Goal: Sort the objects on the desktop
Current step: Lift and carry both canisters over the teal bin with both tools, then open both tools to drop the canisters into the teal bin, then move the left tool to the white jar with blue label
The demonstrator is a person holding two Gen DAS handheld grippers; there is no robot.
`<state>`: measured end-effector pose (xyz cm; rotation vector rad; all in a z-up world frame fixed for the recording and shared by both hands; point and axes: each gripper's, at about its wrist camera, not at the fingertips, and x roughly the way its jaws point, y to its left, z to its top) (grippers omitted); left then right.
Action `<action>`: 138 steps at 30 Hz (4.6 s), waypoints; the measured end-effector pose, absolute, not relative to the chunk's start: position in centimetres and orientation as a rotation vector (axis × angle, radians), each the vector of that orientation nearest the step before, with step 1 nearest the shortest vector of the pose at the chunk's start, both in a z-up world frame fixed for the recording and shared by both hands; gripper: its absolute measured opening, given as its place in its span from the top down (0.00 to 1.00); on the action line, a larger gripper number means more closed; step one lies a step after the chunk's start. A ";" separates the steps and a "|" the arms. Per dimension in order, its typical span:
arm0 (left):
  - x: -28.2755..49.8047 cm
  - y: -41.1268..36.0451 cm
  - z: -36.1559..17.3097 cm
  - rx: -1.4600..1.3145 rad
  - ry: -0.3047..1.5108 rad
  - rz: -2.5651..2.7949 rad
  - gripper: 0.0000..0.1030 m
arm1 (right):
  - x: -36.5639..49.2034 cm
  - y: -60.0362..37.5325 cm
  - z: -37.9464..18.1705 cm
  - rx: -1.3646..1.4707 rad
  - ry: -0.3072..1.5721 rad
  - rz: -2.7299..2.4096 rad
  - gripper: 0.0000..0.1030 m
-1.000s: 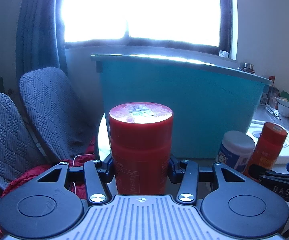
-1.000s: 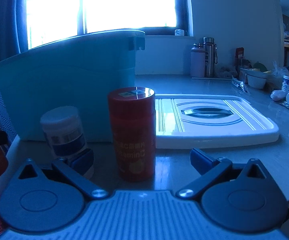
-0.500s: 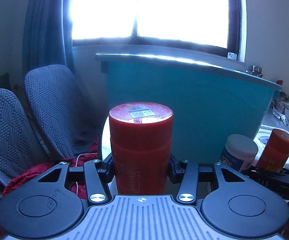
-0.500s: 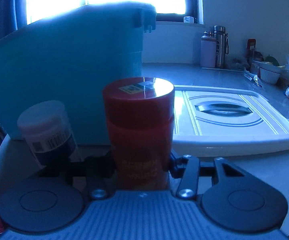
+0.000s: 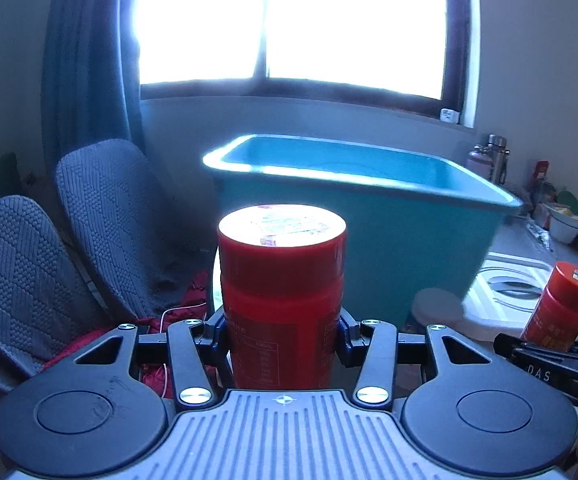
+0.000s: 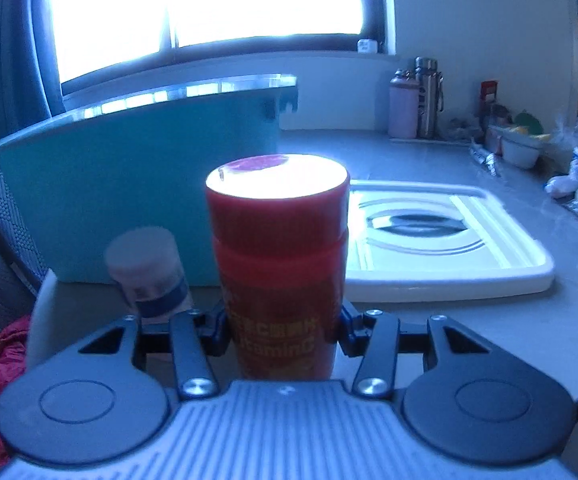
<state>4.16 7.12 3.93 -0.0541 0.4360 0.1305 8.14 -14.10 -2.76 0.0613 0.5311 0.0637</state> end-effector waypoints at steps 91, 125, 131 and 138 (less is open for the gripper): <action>28.4 9.1 12.1 -0.065 0.584 0.109 0.27 | 25.8 -5.8 8.2 -0.049 0.613 0.090 0.24; -0.7 11.5 3.3 -0.006 0.632 0.088 0.21 | 2.0 -7.7 1.6 -0.003 0.544 0.053 0.20; -2.3 11.4 0.0 0.012 0.642 0.094 0.21 | 0.6 -7.4 -1.5 0.010 0.557 0.050 0.20; -1.3 10.1 -1.3 0.019 0.649 0.104 0.21 | 0.7 -7.4 -3.9 0.034 0.567 0.056 0.20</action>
